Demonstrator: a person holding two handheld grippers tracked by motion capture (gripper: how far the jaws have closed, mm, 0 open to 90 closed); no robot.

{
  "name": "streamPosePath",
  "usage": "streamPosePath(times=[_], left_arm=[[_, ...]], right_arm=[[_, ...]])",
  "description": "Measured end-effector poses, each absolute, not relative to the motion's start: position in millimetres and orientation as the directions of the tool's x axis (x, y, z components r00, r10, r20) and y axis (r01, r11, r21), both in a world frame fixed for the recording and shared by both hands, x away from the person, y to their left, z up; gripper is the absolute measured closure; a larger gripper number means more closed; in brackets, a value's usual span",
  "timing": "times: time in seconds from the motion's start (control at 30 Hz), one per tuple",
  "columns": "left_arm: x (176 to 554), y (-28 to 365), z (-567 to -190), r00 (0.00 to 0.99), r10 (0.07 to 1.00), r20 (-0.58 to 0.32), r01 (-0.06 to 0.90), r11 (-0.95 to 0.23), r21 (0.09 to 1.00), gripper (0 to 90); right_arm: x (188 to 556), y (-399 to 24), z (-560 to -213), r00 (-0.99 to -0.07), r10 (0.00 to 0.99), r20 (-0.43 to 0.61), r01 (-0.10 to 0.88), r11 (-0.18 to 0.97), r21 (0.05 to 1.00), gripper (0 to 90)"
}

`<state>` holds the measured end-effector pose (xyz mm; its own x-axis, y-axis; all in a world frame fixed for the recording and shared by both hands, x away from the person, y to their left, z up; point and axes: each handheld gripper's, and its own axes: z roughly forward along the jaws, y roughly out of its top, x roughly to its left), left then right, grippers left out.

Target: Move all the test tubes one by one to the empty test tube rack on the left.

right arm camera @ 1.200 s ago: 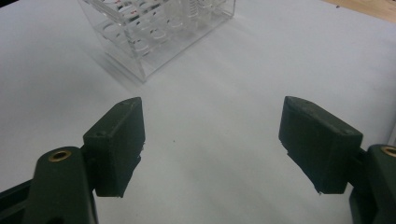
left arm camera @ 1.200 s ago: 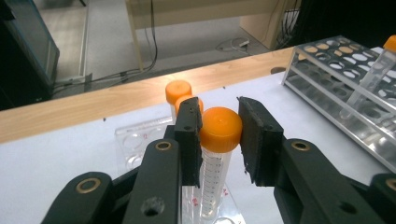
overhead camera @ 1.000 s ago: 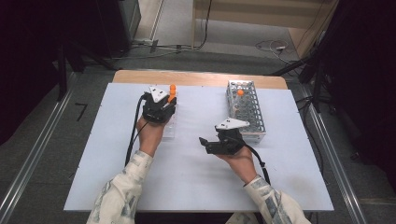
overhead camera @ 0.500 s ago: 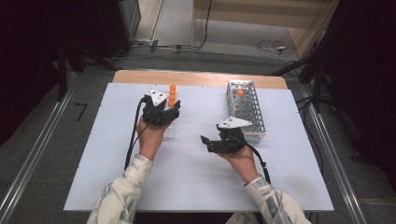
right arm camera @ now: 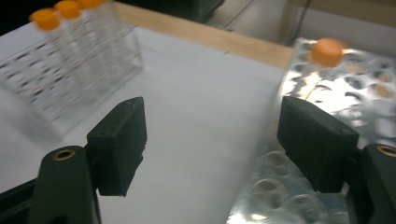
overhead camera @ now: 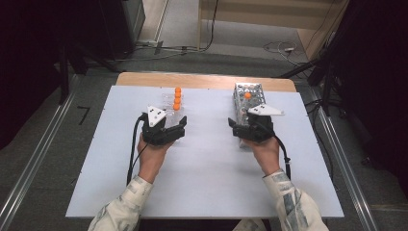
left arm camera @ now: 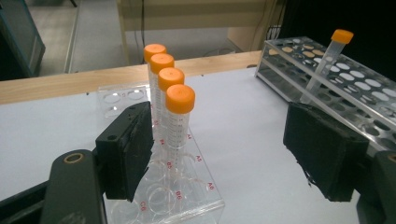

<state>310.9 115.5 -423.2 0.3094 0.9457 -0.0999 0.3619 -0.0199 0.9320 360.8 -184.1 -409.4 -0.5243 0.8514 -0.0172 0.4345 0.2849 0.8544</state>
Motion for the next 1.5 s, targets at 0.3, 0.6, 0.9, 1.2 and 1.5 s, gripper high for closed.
streamPosePath(times=[0.3,0.6,0.9,1.2,1.5], left_arm=[[307,113,-419,0.323,0.94,-0.107,0.345,-0.012,0.939,24.6],[305,114,-418,0.331,0.938,-0.105,0.34,-0.015,0.94,24.6],[304,114,-418,0.334,0.937,-0.1,0.342,-0.021,0.94,24.6],[304,113,-418,0.336,0.936,-0.1,0.34,-0.021,0.94,24.6],[304,113,-418,0.338,0.936,-0.101,0.339,-0.021,0.941,24.7]], right_arm=[[407,-206,-404,-0.415,0.91,-0.023,0.488,0.243,0.838,34.6],[450,-201,-418,-0.397,0.917,0.031,0.588,0.228,0.776,50.1],[463,-192,-422,-0.392,0.92,0.006,0.606,0.253,0.754,60.7],[466,-190,-425,-0.391,0.92,0.011,0.616,0.253,0.746,71.4],[459,-194,-406,-0.392,0.92,0.002,0.561,0.238,0.793,71.4]])
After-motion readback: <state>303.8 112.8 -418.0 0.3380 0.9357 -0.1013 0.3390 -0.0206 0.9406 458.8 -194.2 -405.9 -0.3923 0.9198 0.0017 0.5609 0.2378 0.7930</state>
